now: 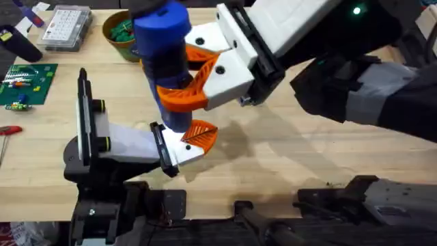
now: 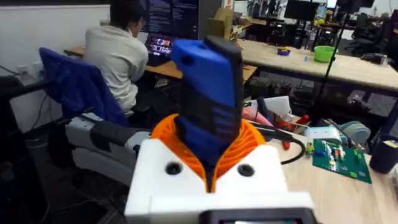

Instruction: Pick up the gripper from the table and insert it into the empty holder that is missing its gripper. Then pick up a screw, insert it into the mounting hole, and use the screwdriver to tighten it. Finally, clean up the table by picking up the vegetable and placing it into the bucket.

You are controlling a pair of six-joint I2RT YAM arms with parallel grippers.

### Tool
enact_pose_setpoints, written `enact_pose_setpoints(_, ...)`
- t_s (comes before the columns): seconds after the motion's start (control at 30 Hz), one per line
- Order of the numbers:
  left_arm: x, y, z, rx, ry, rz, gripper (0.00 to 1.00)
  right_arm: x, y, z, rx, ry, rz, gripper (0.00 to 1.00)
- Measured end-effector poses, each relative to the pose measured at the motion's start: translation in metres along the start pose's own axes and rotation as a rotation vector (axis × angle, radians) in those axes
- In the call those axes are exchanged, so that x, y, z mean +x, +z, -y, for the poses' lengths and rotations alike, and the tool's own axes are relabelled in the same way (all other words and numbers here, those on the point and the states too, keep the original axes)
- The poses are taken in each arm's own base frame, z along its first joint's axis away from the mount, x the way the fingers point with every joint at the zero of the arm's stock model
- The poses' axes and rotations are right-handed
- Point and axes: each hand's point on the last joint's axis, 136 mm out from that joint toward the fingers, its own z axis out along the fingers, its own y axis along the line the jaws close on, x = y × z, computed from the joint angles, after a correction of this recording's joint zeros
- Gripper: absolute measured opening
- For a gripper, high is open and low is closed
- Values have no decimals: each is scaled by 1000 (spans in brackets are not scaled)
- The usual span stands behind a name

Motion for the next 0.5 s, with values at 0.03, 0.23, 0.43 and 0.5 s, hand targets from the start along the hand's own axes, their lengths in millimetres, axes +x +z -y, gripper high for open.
enact_pose_setpoints(0.03, 0, 0, 0, 0, 0, 0, 4, 0, 0, 0, 1, -3, 0, 10)
enact_pose_setpoints(0.23, 0, 0, 0, 0, 0, 0, 4, 0, 0, 2, 9, -12, 3, 10)
enact_pose_setpoints(0.43, 0, 0, 0, 0, 0, 0, 4, 7, 0, 7, 19, 3, 0, 10)
enact_pose_setpoints(0.5, 0, 0, 0, 0, 0, 0, 4, 10, 0, 9, 21, 12, -3, 10)
